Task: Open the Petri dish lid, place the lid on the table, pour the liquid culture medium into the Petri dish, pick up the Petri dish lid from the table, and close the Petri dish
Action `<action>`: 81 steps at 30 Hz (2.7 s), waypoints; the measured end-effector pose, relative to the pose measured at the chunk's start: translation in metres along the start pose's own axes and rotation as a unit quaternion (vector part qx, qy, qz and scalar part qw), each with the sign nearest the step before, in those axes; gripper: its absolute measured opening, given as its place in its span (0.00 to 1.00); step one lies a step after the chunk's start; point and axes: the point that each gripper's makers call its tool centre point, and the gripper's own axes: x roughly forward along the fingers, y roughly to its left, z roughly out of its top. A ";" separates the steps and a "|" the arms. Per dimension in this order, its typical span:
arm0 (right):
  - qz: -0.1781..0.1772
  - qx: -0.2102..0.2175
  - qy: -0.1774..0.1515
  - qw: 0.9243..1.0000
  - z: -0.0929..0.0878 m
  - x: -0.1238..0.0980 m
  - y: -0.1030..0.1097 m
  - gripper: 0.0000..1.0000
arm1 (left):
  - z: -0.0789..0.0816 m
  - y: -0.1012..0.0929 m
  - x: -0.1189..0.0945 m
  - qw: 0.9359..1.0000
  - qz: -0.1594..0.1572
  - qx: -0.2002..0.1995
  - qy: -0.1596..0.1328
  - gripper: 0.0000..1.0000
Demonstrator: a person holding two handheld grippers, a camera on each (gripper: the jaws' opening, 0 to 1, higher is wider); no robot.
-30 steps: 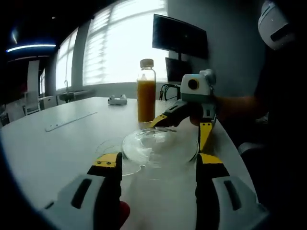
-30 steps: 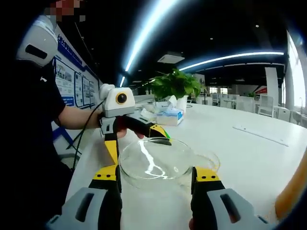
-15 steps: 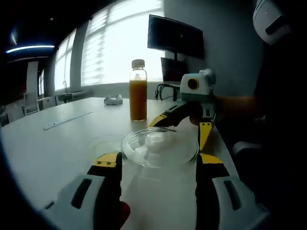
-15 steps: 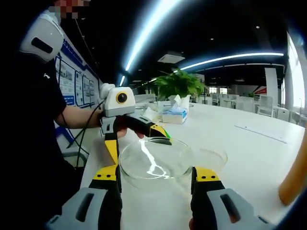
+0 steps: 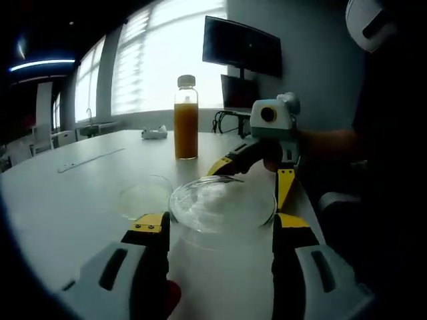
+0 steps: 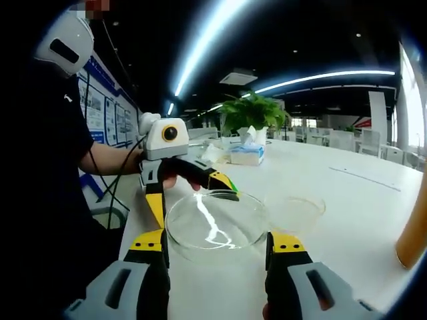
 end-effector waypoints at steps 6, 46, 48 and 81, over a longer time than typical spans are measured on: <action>0.003 -0.001 0.011 1.000 -0.007 0.000 0.001 0.52 | -0.008 -0.003 0.002 1.000 -0.001 0.000 0.014 0.53; -0.001 0.012 0.016 1.000 -0.021 -0.008 0.002 0.48 | -0.026 -0.003 -0.003 0.999 0.004 -0.001 0.034 0.53; -0.004 0.011 0.017 1.000 -0.021 -0.008 0.001 0.50 | -0.024 -0.003 -0.004 1.000 0.004 -0.005 0.029 0.53; -0.316 0.058 -0.123 0.939 0.067 -0.095 -0.085 0.56 | 0.011 0.022 -0.032 0.988 0.112 -0.046 -0.094 0.53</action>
